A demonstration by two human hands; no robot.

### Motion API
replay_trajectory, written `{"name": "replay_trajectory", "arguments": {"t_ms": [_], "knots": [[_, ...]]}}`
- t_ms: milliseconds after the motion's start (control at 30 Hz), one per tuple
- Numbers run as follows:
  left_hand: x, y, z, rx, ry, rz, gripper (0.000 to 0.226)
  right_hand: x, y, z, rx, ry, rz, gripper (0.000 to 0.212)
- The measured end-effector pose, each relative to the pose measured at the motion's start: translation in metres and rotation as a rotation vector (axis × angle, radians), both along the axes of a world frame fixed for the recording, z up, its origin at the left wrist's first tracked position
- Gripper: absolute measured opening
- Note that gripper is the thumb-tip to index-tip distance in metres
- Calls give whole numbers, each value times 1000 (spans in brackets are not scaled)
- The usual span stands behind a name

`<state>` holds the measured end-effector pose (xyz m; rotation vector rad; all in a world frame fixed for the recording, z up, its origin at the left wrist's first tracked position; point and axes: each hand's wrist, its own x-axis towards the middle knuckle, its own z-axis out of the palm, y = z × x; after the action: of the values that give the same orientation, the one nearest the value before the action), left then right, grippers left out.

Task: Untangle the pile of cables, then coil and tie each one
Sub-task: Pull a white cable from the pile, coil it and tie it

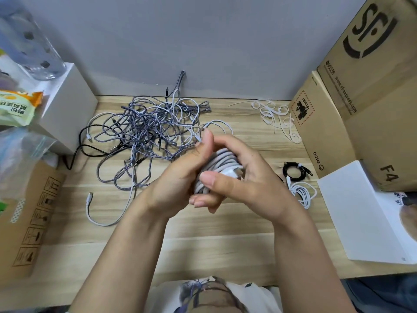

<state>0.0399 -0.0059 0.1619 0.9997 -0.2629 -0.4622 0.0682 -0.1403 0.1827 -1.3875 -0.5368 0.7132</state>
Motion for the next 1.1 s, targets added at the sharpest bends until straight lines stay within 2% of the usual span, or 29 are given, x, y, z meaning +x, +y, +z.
{"name": "replay_trajectory", "arguments": {"t_ms": [133, 167, 233, 267, 300, 367, 400, 500, 567, 633, 700, 733, 833, 933, 1100], "knots": [[-2, -1, 4, 22, 46, -43, 66, -1, -1, 2, -50, -52, -22, 32], [-2, -3, 5, 6, 66, -34, 67, 0, 0, 1, -93, -117, -53, 31], [1, -8, 5, -36, 133, 16, 67, 2, 3, -2, -235, -399, -132, 30], [2, -10, 4, -42, 155, 46, 66, 2, 5, -4, -277, -486, -166, 30], [3, -13, 5, -36, 170, 81, 69, 2, 7, -6, -289, -494, -213, 29], [6, -19, 6, 10, 203, 193, 75, -1, 12, -9, -295, -441, -353, 33], [7, -21, 7, 60, 221, 290, 73, -2, 15, -12, -326, -494, -449, 38], [12, -25, 3, 233, 222, 650, 52, -2, 24, -23, -448, -895, -726, 33], [14, -25, -3, 227, 232, 718, 49, -2, 27, -27, -414, -946, -804, 28], [14, -26, -8, 192, 236, 632, 49, 2, 26, -27, -297, -720, -783, 24], [11, -25, -13, 128, 205, 451, 46, 6, 22, -26, -153, -394, -743, 23], [11, -24, -15, 95, 190, 369, 48, 8, 20, -26, -110, -302, -730, 22], [12, -18, -19, 8, 181, 219, 51, 14, 18, -23, -64, -210, -675, 20], [16, -15, -22, -142, 170, 143, 35, 24, 16, -23, 77, 41, -635, 20], [29, -33, -28, -215, 159, 205, 20, 61, 10, -30, 128, 242, -504, 23]]}}
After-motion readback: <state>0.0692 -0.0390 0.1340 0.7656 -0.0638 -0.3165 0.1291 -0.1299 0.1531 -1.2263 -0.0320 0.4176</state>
